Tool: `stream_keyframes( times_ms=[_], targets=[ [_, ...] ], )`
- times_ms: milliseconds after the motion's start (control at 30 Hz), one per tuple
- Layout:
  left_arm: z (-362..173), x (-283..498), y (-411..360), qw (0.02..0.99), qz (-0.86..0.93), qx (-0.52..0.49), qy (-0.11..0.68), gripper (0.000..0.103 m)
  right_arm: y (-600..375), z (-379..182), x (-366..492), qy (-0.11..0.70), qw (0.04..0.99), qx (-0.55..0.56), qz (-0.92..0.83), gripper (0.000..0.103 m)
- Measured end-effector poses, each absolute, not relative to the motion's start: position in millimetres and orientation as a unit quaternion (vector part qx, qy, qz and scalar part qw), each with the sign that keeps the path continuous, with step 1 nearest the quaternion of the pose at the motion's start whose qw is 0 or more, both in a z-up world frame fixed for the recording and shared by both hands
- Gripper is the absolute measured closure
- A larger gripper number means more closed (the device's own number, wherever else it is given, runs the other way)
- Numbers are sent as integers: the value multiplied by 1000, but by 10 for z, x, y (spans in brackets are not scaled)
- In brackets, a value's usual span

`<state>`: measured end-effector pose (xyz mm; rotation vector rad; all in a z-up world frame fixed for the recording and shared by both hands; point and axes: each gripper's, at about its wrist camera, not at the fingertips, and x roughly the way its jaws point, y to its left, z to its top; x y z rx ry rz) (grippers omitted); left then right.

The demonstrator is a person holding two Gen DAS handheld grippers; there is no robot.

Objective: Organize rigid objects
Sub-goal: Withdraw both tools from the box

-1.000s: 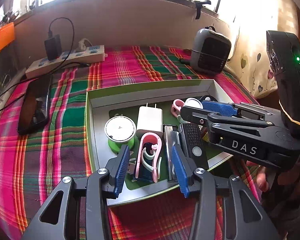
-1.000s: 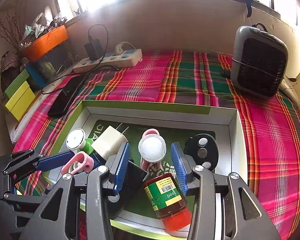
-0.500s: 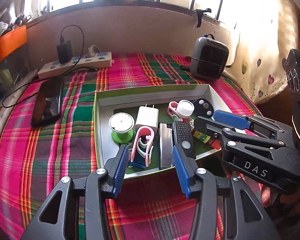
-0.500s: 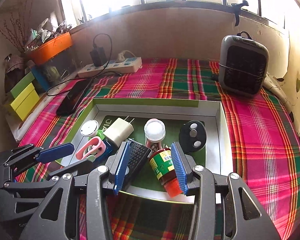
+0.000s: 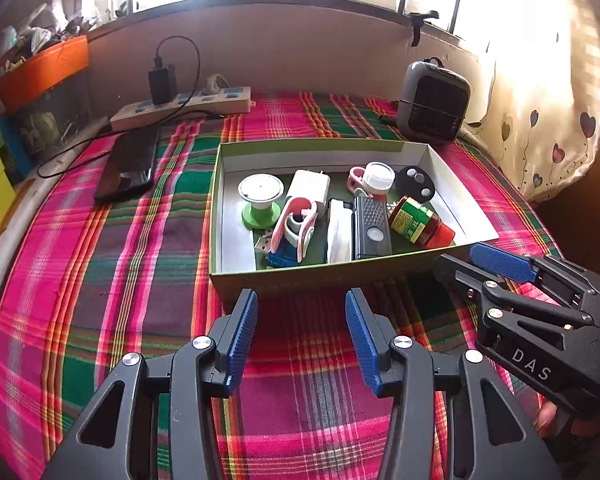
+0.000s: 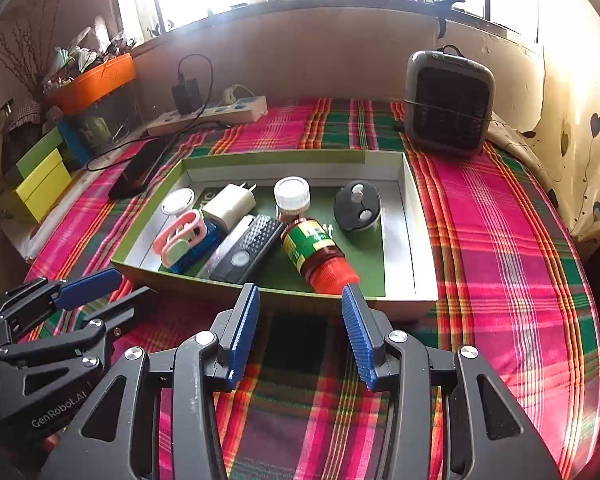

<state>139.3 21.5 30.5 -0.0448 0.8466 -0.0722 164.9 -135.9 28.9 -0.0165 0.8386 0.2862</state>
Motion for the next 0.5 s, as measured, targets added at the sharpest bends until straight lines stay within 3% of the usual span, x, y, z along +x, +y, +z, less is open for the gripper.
stream_keyframes(
  times_ms=[500],
  targets=[
    [74, 1194, 116, 907, -21, -16, 421, 58, -1492, 10, 1380, 439, 894, -16, 82, 59]
  ],
)
